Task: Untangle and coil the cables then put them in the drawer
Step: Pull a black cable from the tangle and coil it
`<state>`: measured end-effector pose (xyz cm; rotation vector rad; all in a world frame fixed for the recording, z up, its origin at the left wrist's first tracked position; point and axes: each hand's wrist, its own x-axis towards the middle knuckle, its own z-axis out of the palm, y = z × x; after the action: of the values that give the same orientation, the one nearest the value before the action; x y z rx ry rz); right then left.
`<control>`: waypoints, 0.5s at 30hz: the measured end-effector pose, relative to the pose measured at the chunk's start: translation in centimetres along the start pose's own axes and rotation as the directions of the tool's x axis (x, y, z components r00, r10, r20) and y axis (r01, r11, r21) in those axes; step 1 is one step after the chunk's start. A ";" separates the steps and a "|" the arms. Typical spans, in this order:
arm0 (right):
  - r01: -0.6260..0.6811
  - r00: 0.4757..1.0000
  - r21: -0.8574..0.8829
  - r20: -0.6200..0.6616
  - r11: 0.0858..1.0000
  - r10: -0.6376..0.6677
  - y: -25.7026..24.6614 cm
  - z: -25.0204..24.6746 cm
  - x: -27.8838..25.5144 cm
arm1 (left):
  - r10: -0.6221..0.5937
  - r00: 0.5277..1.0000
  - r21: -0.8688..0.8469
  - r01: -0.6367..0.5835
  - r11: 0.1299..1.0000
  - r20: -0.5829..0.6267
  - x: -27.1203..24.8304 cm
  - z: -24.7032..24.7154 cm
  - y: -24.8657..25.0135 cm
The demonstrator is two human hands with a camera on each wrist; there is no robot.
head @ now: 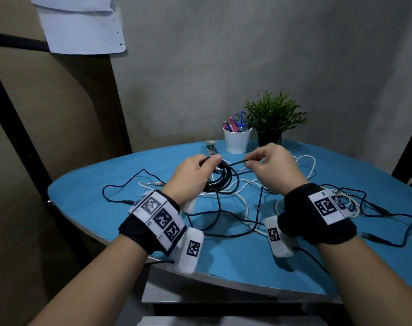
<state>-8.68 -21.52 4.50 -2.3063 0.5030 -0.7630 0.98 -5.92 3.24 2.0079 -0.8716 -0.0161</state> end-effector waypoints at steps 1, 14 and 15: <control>-0.006 1.000 -0.036 0.015 0.999 0.007 -0.1 -0.1 -0.1 | 0.024 1.000 0.137 -0.022 0.990 -0.012 0.1 -0.1 -0.2; -0.358 0.922 0.784 0.384 0.506 0.057 -1.9 0.8 -1.1 | 0.025 0.997 0.329 -0.001 0.944 -0.069 0.4 0.5 -0.8; -0.340 0.928 0.781 0.370 0.524 0.051 -1.8 1.0 -1.1 | 0.016 0.998 0.313 0.002 0.950 -0.057 0.5 0.5 -0.8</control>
<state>-8.60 -19.19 4.71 -1.3602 0.1685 -0.3708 1.59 -6.30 2.55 2.2874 -0.8868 0.1960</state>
